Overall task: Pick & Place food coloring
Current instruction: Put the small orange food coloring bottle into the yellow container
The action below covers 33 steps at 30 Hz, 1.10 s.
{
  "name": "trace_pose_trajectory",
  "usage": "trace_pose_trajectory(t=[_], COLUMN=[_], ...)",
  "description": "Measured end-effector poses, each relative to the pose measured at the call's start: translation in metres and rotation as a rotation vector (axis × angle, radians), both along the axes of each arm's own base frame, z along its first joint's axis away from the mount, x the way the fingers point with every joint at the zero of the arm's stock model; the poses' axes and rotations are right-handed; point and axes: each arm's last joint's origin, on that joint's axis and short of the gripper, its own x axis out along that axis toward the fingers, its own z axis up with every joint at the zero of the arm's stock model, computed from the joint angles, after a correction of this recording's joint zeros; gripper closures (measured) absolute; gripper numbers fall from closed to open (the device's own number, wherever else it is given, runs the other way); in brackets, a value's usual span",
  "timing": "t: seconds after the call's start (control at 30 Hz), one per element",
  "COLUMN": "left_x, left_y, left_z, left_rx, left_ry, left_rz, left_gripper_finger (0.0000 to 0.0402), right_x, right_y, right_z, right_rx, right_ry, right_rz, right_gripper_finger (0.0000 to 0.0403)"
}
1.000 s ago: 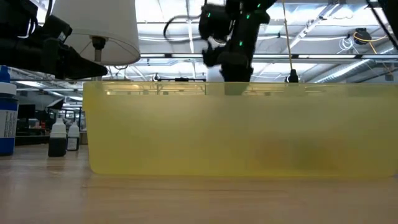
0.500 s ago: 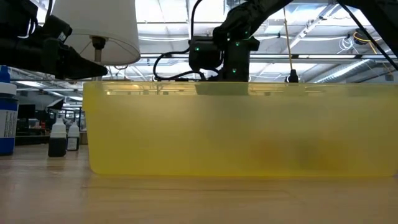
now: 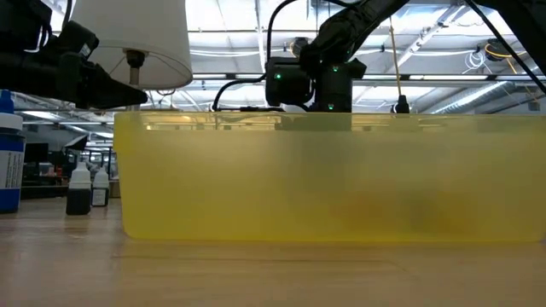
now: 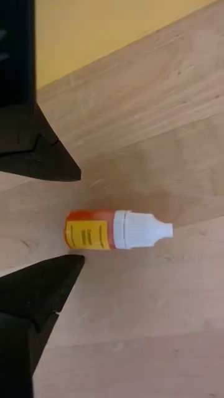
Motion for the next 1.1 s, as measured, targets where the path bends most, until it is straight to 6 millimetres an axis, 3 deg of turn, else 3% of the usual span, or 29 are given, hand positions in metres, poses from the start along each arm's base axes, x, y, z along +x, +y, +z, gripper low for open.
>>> trace_pose_trajectory(t=[0.47, 0.6, 0.8, 1.1], left_x=[0.0, 0.0, 0.0, 0.0], left_y=[0.0, 0.0, 0.0, 0.0], left_z=[0.0, 0.0, 0.0, 0.0], left_rx=[0.0, 0.0, 0.0, 0.0], left_ry=[0.0, 0.0, 0.0, 0.0], left_rz=[0.0, 0.0, 0.0, 0.0], left_gripper_finger=[0.027, 0.027, 0.027, 0.027], right_x=[0.002, 0.002, 0.001, -0.003], right_y=[0.0, -0.001, -0.002, 0.007], right_z=[-0.003, -0.003, -0.003, 0.016], right_rx=[-0.009, -0.019, -0.043, -0.11], right_ry=[-0.028, -0.029, -0.032, -0.049], right_rz=[0.033, 0.06, 0.113, 0.156], right_gripper_finger=[0.0216, 0.0264, 0.0386, 0.0402])
